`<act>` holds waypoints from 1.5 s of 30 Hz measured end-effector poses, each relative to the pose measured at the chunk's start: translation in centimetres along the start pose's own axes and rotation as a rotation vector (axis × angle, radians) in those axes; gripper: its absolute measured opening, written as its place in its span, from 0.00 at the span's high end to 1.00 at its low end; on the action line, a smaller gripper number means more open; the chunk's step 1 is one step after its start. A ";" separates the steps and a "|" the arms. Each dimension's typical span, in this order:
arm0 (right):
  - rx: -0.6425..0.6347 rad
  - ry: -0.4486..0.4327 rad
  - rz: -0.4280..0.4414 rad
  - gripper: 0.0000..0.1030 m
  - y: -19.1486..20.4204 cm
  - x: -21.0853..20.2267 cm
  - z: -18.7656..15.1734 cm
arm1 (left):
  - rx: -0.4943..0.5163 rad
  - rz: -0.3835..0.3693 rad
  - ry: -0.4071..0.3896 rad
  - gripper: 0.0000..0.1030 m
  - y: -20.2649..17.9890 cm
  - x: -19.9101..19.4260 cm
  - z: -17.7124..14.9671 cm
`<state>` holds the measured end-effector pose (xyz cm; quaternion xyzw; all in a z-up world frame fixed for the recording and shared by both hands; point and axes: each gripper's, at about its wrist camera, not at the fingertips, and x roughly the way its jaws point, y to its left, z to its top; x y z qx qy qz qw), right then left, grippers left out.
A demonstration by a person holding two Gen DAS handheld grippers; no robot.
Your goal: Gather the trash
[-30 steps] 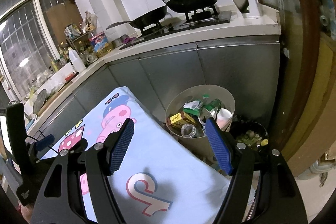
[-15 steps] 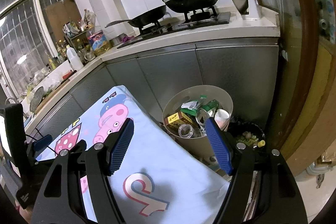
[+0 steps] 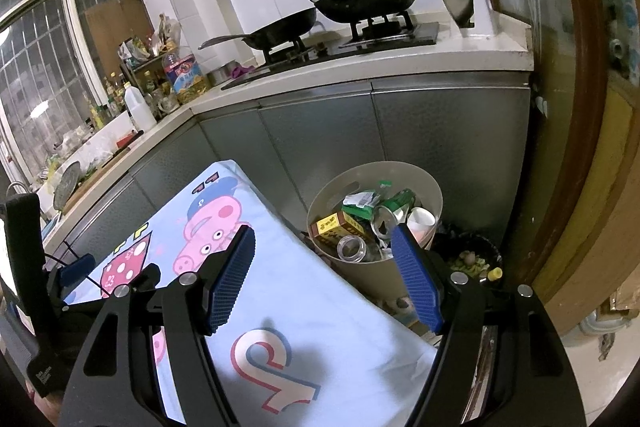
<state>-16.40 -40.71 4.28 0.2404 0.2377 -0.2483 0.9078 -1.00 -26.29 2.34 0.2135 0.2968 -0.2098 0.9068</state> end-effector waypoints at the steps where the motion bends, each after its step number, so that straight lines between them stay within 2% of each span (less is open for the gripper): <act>1: 0.002 0.001 0.001 0.32 0.0 0.0 0.0 | 0.001 0.000 0.000 0.03 0.0 0.0 0.0; 39: 0.020 0.018 0.042 0.32 0.7 0.5 -0.1 | -0.002 0.000 0.006 0.03 0.5 0.0 0.2; 41: 0.030 0.018 0.045 0.29 0.7 0.5 -0.2 | -0.008 0.004 0.018 0.03 0.4 0.1 0.2; 45: 0.029 0.018 0.046 0.28 0.8 0.5 -0.4 | -0.010 0.000 0.019 0.03 0.5 0.0 0.2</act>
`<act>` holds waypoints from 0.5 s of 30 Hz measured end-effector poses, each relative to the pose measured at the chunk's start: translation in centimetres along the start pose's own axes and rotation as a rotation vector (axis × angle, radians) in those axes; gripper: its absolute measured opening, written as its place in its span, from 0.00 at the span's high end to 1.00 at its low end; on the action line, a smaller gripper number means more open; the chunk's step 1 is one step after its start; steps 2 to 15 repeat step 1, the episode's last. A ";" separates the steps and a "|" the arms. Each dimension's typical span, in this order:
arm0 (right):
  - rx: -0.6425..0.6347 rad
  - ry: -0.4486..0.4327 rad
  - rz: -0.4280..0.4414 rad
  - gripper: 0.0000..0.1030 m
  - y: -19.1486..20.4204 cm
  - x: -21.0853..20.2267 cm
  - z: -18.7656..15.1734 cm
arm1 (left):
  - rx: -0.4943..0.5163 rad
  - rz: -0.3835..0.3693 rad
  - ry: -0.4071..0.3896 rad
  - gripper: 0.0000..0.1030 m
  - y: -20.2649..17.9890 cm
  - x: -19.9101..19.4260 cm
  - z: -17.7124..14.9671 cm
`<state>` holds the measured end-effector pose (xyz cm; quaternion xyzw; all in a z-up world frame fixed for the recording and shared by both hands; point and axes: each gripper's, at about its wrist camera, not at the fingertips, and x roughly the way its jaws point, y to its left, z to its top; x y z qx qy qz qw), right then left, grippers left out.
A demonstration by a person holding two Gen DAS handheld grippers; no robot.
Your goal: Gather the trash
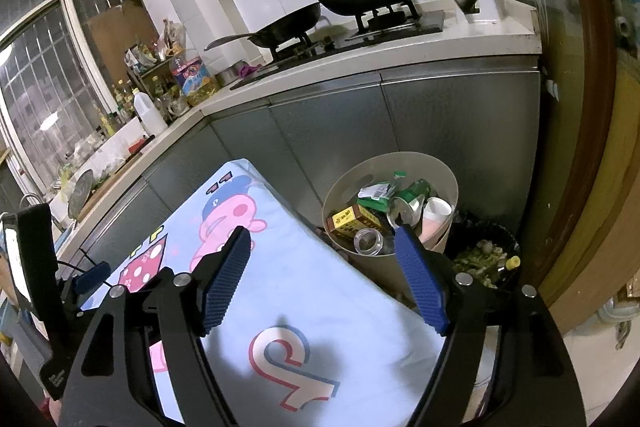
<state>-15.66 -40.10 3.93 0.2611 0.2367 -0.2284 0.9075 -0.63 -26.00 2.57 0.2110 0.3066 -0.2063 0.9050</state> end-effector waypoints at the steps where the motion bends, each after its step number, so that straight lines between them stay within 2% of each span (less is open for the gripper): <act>1: 0.000 0.000 0.000 0.28 -0.1 0.0 0.0 | -0.001 -0.003 0.002 0.03 0.0 0.0 0.0; 15: 0.000 0.000 0.000 0.28 -0.1 0.0 0.0 | -0.001 -0.003 0.002 0.03 0.0 0.0 0.0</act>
